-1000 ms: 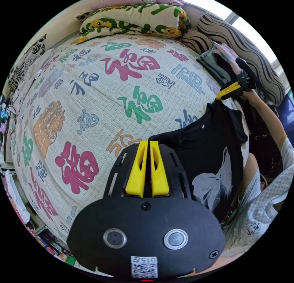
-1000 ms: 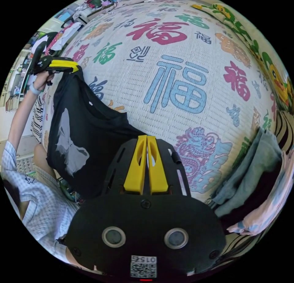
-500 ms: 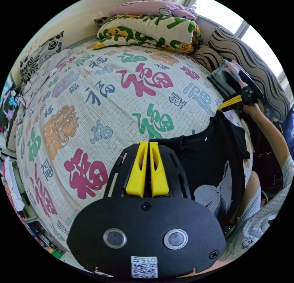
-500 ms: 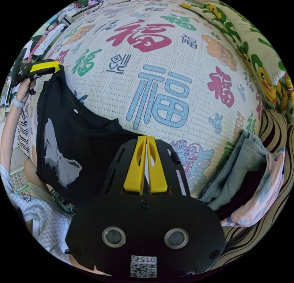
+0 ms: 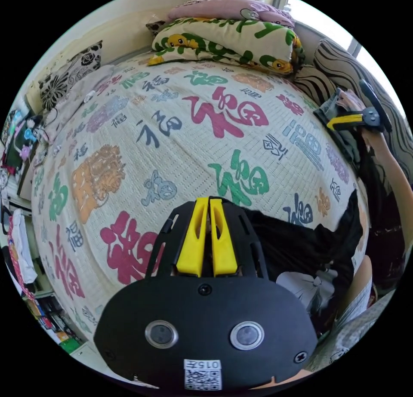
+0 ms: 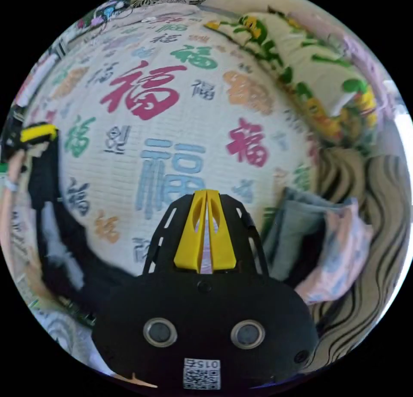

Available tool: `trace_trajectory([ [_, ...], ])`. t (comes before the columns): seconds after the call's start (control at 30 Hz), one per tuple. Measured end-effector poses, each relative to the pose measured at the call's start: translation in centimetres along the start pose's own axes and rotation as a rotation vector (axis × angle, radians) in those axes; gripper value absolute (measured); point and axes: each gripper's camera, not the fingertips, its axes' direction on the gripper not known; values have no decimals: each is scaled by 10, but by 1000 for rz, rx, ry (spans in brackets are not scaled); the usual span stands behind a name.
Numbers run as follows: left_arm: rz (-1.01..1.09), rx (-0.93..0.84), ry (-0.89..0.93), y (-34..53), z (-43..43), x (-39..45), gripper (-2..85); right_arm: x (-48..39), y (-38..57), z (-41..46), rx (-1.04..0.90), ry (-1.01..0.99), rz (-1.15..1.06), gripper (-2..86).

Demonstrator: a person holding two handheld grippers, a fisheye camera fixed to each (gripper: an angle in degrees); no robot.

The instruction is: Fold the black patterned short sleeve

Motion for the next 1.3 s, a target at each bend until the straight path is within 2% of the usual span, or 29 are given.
trace_trajectory([
  [0.1,15,-52,106,5,8,-3,18,-20,2,21,-38,-37,-131,-7],
  [0.2,53,-73,152,7,-10,-1,53,-52,10,44,-115,-270,-311,3],
  [0.27,123,-71,98,15,-35,11,65,-79,21,49,-122,-416,-444,70],
  [0.33,181,-37,73,23,-56,21,67,-94,25,47,-99,-424,-483,130],
  [0.4,224,-34,58,27,-73,30,67,-104,25,46,-98,-383,-503,142],
  [0.43,240,-50,40,28,-80,35,65,-107,24,45,-92,-388,-523,130],
  [0.53,250,-73,-13,28,-93,42,59,-110,17,36,-67,-697,-571,101],
  [0.63,222,-42,17,28,-111,43,64,-136,9,58,-180,-547,-612,114],
  [0.7,208,-52,40,24,-118,44,69,-142,3,67,-192,-543,-583,108],
  [0.73,207,-52,46,22,-124,45,71,-142,1,67,-175,-506,-578,69],
  [0.83,193,-56,48,14,-137,46,71,-137,-1,65,-156,-812,-629,12],
  [0.97,196,-88,22,5,-156,48,64,-144,-5,78,-178,-588,-597,0],
  [1.17,170,-54,-15,4,-199,39,55,-98,-25,70,31,-353,-315,-3],
  [1.3,110,-42,26,7,-220,23,51,-99,-38,93,-12,-351,-246,1],
])
